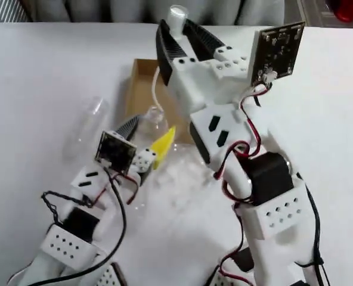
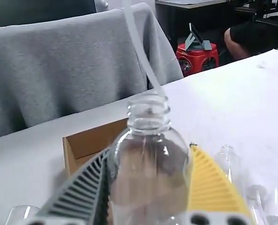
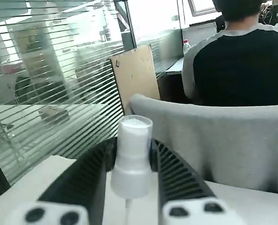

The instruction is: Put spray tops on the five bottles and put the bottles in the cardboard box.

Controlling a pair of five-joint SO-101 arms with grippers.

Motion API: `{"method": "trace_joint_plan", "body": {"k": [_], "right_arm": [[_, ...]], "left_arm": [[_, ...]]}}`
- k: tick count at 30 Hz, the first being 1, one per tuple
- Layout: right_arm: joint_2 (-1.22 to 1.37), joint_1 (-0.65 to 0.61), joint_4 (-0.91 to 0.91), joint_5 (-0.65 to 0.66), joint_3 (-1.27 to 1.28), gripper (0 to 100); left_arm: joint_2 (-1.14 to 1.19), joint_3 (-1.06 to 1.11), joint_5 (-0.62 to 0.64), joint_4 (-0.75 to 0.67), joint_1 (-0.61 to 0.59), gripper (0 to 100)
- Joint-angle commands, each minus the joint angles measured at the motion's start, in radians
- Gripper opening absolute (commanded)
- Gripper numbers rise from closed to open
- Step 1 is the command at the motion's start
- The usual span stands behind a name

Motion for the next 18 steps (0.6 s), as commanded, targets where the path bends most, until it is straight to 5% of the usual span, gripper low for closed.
{"method": "trace_joint_plan", "body": {"k": [1,18], "right_arm": [[-0.028,-0.007,-0.061,-0.009,-0.012,1.5],[-0.087,-0.002,0.059,-0.017,-0.021,1.5]], "left_arm": [[-0.025,-0.017,0.005,-0.044,0.013,2],[-0.025,-0.015,0.005,-0.044,0.005,2]]}}
